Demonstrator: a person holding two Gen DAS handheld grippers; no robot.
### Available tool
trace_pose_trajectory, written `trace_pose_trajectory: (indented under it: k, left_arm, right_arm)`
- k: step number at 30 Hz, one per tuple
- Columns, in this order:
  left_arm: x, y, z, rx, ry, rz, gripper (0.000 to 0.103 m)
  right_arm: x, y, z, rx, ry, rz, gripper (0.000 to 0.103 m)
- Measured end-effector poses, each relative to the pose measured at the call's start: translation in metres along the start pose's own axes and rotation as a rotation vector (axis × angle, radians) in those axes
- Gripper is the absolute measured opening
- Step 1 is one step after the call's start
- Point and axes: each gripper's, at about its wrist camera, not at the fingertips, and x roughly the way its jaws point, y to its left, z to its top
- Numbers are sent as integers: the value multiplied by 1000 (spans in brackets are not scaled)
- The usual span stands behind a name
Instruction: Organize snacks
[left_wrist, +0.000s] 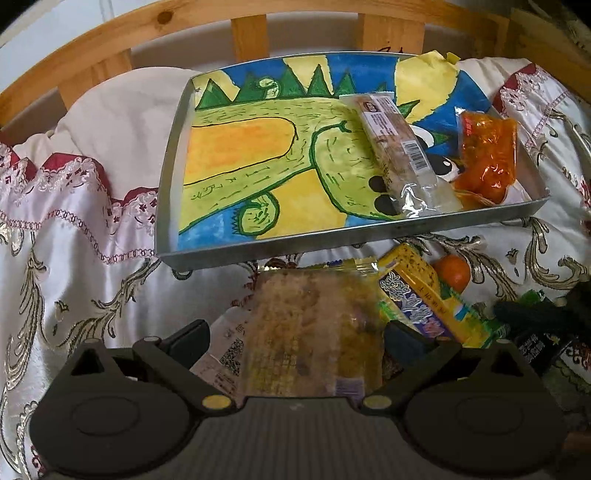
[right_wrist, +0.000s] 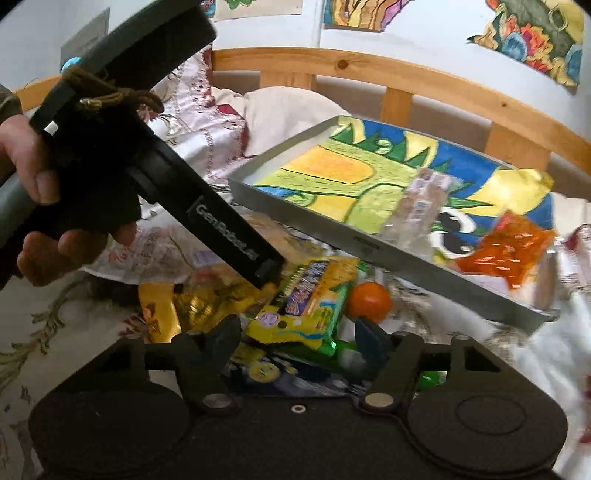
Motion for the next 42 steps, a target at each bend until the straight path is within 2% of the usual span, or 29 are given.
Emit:
trace_pose_trajectory:
  k: [3,5,10,12,13,15,17,19,26,31,34,42]
  left_arm:
    - [1,0,0,-2,2,4,102]
    - [2,-1,1,4,2,10,102]
    - [2,-6,3,36,4,5,98]
    - [3,-7,3,38,9,12,93]
    - [4,-7,4,33,13,5,91]
    - [4,-5,4,15,27,-22,81]
    - [4,-5,3,7,38,-33,77]
    - [2,-6,2,20,34,-27,75]
    - [-13,0,-7,-20,34,-40,70]
    - [-26,5,-15,-61,25,-40,68]
    - [-35,8,-19,-109,7,-26,67]
    - [-53,13,-21,-222,-45,-51,67]
  right_arm:
    - [-5,-7,-1,4,-1,-23,73]
    - [-4,-11,-1,19,-18,-18,82]
    - [14,-6,1,-12,-27,14,84]
    - [21,-4,-1,-15,-9,25,84]
    - [24,-5,-2,-12,-1,33,82]
    - [24,-6,-3,-4,-6,35,78]
    - [22,-9,-3,9,-23,42,66]
    - [19,-10,-3,4,-38,46,59]
    - [12,0,-6,-104,-56,4,58]
    - [4,12,-12,-233,-84,-53,58]
    - [-1,18,-15,-296,-101,-84,58]
    - [-20,22,-12,-376,-162,-124,58]
